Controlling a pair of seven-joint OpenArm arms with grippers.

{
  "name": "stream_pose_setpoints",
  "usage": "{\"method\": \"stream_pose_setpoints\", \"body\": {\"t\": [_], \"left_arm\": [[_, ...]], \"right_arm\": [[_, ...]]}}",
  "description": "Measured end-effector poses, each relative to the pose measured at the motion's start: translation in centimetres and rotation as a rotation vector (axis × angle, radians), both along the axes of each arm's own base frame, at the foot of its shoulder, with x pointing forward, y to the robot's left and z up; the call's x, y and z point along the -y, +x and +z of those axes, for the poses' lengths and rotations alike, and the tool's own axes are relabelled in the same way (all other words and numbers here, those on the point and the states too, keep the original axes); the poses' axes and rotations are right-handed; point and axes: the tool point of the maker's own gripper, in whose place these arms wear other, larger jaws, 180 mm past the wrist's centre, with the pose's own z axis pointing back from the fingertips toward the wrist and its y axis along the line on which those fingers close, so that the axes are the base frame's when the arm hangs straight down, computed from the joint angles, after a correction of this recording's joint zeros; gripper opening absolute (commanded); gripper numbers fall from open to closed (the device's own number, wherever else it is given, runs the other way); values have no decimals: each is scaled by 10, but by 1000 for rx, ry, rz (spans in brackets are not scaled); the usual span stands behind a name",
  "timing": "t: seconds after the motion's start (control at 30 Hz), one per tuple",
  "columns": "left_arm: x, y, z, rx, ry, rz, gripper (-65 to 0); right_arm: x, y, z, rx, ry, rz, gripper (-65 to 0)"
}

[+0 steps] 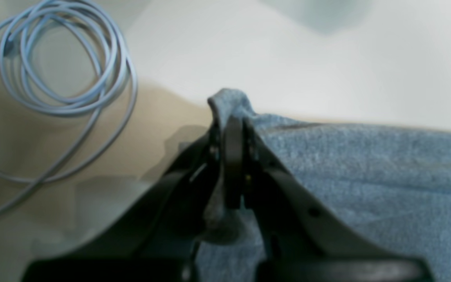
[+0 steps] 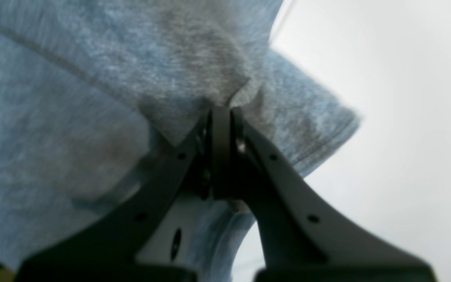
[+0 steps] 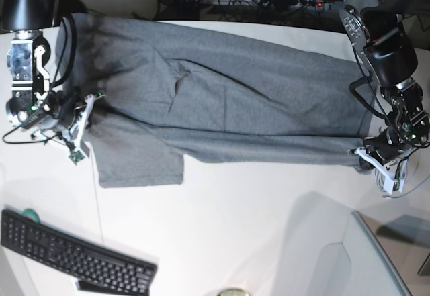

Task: Layout the t-shirt on the table in an organized manner, then fold the t-shirt properly
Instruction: 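Pull the folded t-shirt taut between both grippers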

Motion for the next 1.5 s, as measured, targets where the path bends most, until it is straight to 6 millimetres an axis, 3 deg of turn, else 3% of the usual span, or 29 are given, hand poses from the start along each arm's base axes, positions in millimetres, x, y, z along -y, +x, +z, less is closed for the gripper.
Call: {"method": "stream_pose_setpoints", "body": {"t": [0.17,0.43,0.67,0.77,0.93,1.03,1.23,1.5], "left_arm": [[-2,0,1,-1,7,-2,-650],[-2,-2,-1,32,14,-4,-650],[-2,-2,-1,34,17,-6,-650],[-2,-2,-1,33,16,-5,-650],[-2,-2,-1,35,14,-4,-650],[-2,-6,-3,34,11,-3,-650],[-4,-13,-9,13,16,-3,-650],[-7,-15,10,60,71,-18,-650]], "right_arm": [[0,-4,0,-10,22,-50,-650],[8,-33,-11,-75,13,-90,-650],[5,-33,-11,-73,20,-90,-650],[-5,-33,-12,-73,42,-94,-650],[-17,-21,7,-19,47,-77,-650],[-15,-26,8,-46,21,-77,-650],[-13,-27,9,-48,22,-83,-650],[-11,-36,-6,-98,28,-91,-650]]}}
